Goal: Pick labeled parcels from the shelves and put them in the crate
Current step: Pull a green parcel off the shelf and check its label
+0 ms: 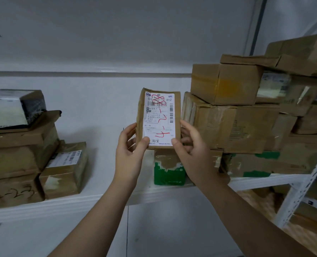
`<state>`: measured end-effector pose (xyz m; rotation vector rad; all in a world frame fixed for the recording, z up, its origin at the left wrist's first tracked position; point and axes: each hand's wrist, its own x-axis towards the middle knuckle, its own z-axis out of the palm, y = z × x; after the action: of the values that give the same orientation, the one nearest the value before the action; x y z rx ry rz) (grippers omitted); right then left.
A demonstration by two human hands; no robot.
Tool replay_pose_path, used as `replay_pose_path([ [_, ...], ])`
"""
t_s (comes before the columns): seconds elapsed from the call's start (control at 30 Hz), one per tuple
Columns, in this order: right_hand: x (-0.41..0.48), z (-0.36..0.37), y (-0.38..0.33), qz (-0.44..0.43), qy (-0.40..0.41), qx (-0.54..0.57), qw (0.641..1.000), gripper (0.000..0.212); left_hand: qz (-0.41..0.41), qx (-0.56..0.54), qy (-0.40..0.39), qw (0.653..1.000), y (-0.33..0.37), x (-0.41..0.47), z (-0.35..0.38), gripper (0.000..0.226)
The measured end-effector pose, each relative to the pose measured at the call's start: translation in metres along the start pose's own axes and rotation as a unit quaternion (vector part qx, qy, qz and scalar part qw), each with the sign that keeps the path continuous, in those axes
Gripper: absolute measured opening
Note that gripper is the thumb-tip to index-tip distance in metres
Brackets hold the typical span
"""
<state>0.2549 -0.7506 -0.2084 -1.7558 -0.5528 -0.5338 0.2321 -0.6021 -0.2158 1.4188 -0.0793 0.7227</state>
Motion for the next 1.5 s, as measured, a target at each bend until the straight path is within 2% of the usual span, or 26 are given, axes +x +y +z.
replay_pose_path([
  [0.4,-0.002,0.020,-0.009,-0.034,-0.013,0.043,0.998,0.049,0.022,-0.047,-0.004,0.999,0.001,-0.004,-0.026,0.041],
  [0.6,-0.002,0.031,-0.008,-0.043,-0.013,0.037,0.998,0.048,0.039,-0.029,-0.001,0.999,0.000,-0.001,-0.036,0.040],
  [0.67,-0.001,0.036,-0.005,-0.043,-0.020,0.038,0.998,0.047,0.034,0.001,0.000,0.999,-0.004,-0.002,-0.042,0.037],
  [0.83,-0.009,0.060,0.001,-0.074,-0.090,0.046,0.992,0.073,0.046,0.166,0.016,0.985,-0.003,-0.013,-0.070,0.046],
  [0.97,-0.021,0.098,0.006,-0.076,-0.120,0.056,0.988,0.068,0.032,0.237,-0.009,0.971,0.002,-0.022,-0.110,0.050],
  [1.03,-0.022,0.123,0.004,-0.073,-0.115,0.077,0.988,0.066,0.047,0.292,-0.002,0.955,0.006,-0.020,-0.133,0.053],
  [1.13,-0.021,0.161,-0.005,-0.073,-0.106,0.078,0.989,0.064,0.076,0.392,0.023,0.917,0.013,-0.013,-0.164,0.046],
  [1.23,-0.018,0.192,-0.016,-0.041,-0.123,0.009,0.992,0.059,0.116,0.496,0.061,0.859,0.018,-0.006,-0.193,0.041],
  [1.33,-0.013,0.213,-0.018,-0.005,-0.173,-0.040,0.984,0.057,0.150,0.577,0.066,0.800,0.021,-0.004,-0.217,0.037],
  [1.4,-0.009,0.224,-0.018,0.005,-0.203,-0.041,0.978,0.060,0.147,0.604,0.052,0.781,0.022,-0.003,-0.229,0.036],
  [1.5,-0.004,0.237,-0.020,0.020,-0.214,-0.027,0.976,0.067,0.136,0.619,0.034,0.773,0.020,-0.002,-0.240,0.035],
])
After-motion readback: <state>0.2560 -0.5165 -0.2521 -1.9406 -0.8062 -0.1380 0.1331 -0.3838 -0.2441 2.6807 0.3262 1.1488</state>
